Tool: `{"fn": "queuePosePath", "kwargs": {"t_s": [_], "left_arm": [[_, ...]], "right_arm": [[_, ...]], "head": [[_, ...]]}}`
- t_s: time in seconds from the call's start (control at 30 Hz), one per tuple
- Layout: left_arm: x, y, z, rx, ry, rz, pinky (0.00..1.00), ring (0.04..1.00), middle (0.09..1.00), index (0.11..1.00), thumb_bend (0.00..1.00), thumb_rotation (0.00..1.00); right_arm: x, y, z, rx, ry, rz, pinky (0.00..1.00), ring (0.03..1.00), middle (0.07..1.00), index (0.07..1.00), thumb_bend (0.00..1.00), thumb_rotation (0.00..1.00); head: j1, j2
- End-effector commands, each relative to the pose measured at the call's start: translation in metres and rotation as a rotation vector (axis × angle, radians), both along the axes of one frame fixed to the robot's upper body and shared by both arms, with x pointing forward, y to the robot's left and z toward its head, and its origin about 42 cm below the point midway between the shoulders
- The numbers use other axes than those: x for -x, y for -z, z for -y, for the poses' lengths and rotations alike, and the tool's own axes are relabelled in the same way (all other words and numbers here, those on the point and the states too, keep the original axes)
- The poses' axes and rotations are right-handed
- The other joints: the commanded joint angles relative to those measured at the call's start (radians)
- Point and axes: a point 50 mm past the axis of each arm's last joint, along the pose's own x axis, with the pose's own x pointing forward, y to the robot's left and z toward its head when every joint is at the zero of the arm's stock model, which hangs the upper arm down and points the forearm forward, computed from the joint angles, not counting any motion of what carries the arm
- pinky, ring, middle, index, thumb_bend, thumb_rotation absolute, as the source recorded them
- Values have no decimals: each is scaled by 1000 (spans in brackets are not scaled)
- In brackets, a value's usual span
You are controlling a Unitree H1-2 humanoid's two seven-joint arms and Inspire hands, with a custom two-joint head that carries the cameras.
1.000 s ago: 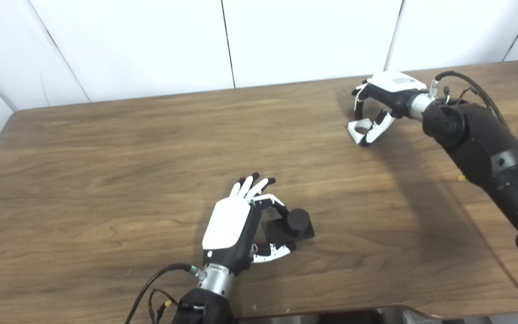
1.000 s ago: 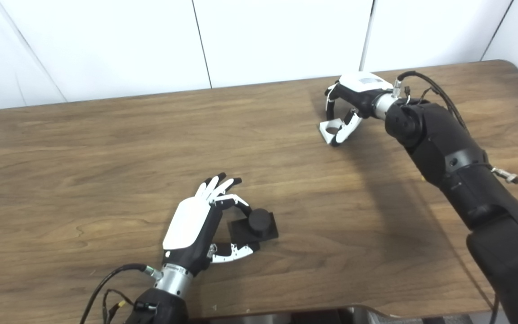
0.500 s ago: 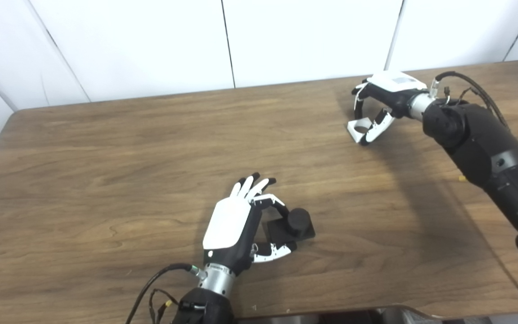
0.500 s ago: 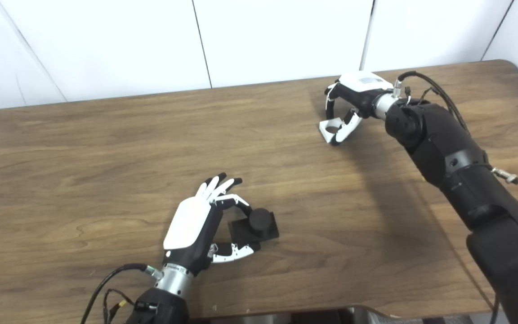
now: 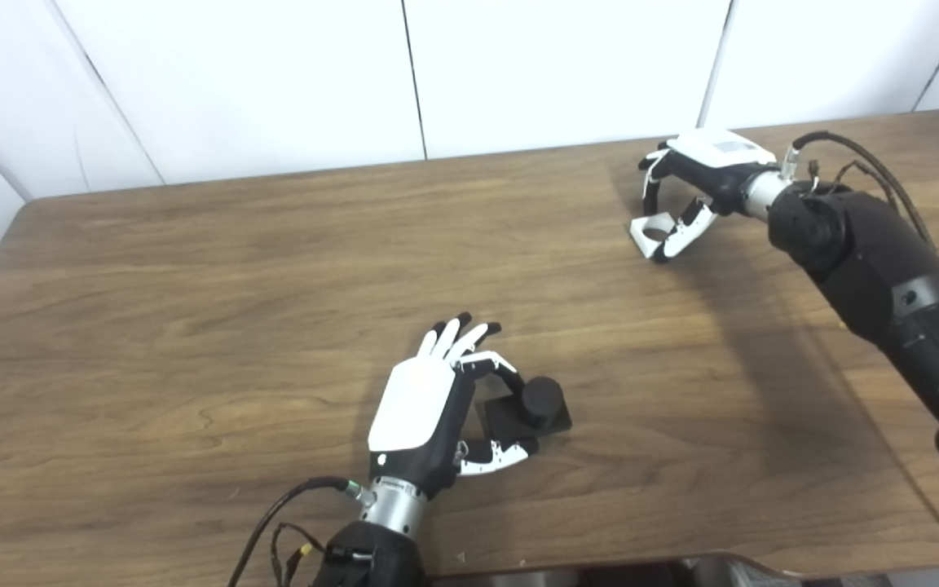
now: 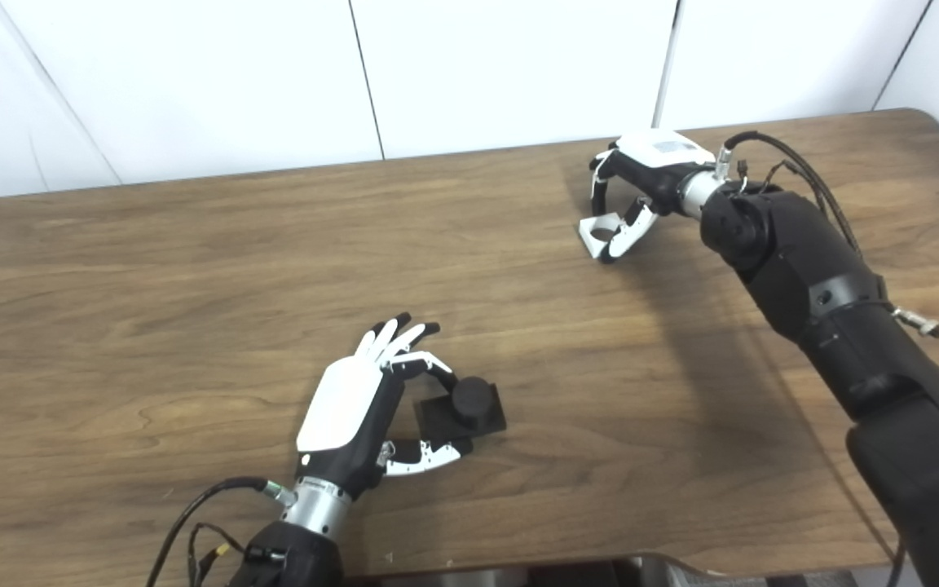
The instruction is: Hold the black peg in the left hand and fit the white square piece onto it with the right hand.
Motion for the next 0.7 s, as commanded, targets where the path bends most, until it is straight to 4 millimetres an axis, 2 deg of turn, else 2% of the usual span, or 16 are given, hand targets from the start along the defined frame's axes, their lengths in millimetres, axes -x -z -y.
{"fn": "queuePosePath", "kwargs": {"t_s": [0.0,0.67], "left_arm": [[-3,1,3,-10,4,2,1000,989,910,495,502,70],[-4,3,3,-17,1,4,1000,986,908,494,503,71]], "right_arm": [[-4,-13,6,5,6,45,898,978,894,490,526,148],[7,-20,-1,-47,-38,127,896,961,870,487,526,143]], "head": [[-1,1],[-1,-10]]}}
